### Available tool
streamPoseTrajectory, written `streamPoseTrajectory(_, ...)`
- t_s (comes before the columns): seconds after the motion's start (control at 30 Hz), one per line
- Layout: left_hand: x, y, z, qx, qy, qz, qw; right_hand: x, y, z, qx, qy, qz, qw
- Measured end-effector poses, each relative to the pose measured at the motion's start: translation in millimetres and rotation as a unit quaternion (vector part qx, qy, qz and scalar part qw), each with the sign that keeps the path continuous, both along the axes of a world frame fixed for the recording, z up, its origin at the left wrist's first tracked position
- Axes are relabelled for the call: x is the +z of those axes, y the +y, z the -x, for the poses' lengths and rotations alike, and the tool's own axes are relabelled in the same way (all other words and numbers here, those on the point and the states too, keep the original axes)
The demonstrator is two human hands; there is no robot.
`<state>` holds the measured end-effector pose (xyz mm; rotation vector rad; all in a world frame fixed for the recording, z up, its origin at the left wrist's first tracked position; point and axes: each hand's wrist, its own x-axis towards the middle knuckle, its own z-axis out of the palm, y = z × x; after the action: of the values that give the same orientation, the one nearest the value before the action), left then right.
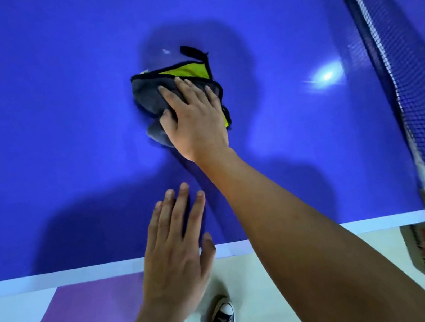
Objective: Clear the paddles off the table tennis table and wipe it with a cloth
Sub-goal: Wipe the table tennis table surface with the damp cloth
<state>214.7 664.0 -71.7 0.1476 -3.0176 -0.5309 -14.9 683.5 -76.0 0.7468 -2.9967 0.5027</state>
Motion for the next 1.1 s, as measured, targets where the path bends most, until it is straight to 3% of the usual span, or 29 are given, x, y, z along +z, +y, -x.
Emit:
streamPoseTrajectory(0.23,-16.1,28.4,14.5,0.01,0.01,0.098,0.995,3.1,187.1,40.1,-0.158,-0.001,-0.01,0.987)
streamPoseTrajectory(0.4,-16.6,36.0,15.5,0.025,0.024,0.111,0.993,10.8,306.6,45.7,-0.25,0.026,-0.031,0.967)
streamPoseTrajectory(0.5,-16.9,36.5,17.2,0.024,0.02,0.112,0.993,12.0,336.2,42.0,-0.278,0.032,-0.024,0.96)
streamPoseTrajectory(0.67,-11.9,39.0,17.0,0.014,0.017,0.075,0.997,14.9,323.2,35.2,-0.289,0.02,-0.034,0.956)
streamPoseTrajectory(0.83,-2.7,26.9,12.4,0.009,0.05,-0.077,0.996,9.9,259.7,1.1,-0.25,0.033,-0.044,0.967)
streamPoseTrajectory(0.97,-1.0,-19.4,-19.3,0.016,0.043,-0.031,0.998,7.5,176.3,-23.5,-0.205,0.029,-0.05,0.977)
streamPoseTrajectory(1.1,-4.1,-98.8,-69.8,0.118,0.011,0.028,0.993,4.0,79.3,-54.3,-0.133,0.041,-0.041,0.989)
